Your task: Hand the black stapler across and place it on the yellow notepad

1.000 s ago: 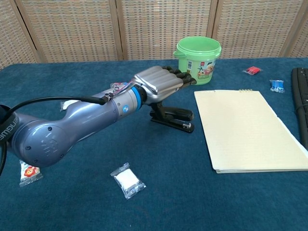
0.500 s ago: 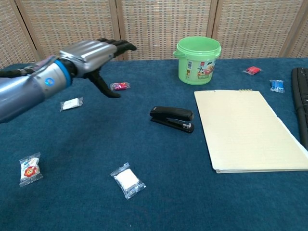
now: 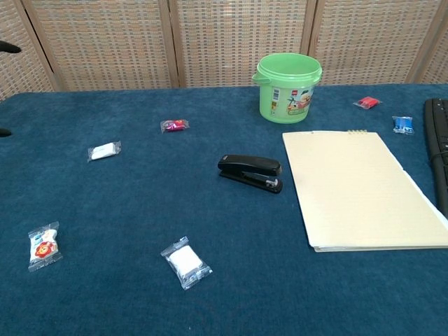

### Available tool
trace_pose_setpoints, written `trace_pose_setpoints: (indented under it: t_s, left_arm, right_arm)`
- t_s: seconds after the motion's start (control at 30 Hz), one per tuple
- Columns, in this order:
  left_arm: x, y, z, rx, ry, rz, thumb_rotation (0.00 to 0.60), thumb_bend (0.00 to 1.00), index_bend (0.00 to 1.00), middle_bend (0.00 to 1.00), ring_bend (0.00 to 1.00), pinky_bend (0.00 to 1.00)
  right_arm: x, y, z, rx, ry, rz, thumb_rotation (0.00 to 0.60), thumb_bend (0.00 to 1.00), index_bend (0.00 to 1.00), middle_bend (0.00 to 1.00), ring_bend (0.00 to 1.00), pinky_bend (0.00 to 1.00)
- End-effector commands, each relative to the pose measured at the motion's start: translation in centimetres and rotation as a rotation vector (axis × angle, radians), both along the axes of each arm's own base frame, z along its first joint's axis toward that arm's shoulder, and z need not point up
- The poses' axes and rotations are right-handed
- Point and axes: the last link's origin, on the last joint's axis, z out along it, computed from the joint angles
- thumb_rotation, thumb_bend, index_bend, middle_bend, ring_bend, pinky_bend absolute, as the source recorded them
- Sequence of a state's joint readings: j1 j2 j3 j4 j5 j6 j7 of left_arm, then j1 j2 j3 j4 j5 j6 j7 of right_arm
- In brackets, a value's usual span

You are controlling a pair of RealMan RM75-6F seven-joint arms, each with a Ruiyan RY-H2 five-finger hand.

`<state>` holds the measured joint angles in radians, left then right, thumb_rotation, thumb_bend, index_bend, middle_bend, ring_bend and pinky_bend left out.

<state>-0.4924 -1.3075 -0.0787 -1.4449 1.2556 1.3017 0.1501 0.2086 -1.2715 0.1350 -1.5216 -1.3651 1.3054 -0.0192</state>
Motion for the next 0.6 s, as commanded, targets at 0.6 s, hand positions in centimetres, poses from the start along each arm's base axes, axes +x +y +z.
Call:
trace_pose_setpoints:
  t_s: [0.6]
  left_arm:
    - [-8.4,-9.6,0.8,0.017,-0.050,0.087,0.600,0.17,0.00,0.00,0.00,0.00]
  right_arm:
    - [18.6,-6.2,-7.8,0.089,-0.030,0.237,0.600,0.14,0.28,0.00,0.00,0.01]
